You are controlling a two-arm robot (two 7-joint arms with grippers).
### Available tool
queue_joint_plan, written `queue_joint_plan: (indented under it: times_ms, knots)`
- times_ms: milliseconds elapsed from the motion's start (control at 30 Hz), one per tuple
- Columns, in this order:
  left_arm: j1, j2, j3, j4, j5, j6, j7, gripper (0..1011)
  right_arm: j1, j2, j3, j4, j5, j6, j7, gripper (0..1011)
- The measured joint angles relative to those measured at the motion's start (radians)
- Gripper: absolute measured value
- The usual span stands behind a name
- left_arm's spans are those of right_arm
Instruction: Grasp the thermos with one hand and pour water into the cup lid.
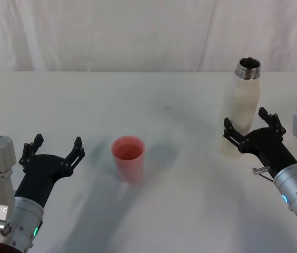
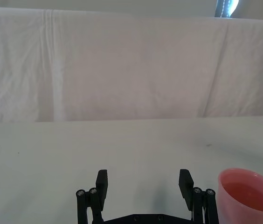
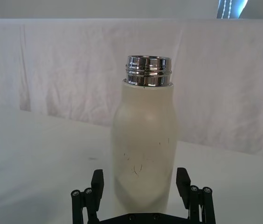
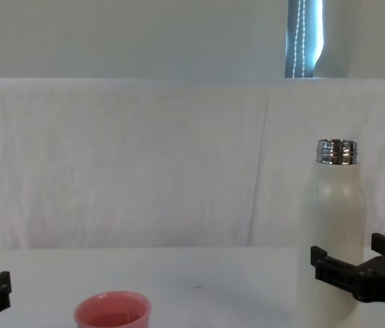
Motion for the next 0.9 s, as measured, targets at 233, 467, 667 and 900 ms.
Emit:
queue_joint_plan:
  times_ms: [233, 467, 667, 900]
  knots:
    - [0.000, 0.000, 0.000, 0.000, 0.000, 0.000, 0.000, 1001, -0.031, 0.007, 0.002, -0.023, -0.002, -0.005, -0.001, 1001]
    - [0.000, 0.000, 0.000, 0.000, 0.000, 0.000, 0.000, 1001, -0.061, 0.010, -0.001, -0.038, -0.001, -0.016, 0.003, 1001]
    - [0.000, 0.000, 0.000, 0.000, 0.000, 0.000, 0.000, 1001, -0.079, 0.011, -0.009, -0.041, -0.001, -0.026, 0.010, 1001]
    - [0.000, 0.000, 0.000, 0.000, 0.000, 0.000, 0.000, 1001, -0.097, 0.016, -0.021, -0.048, 0.001, -0.035, 0.022, 1001]
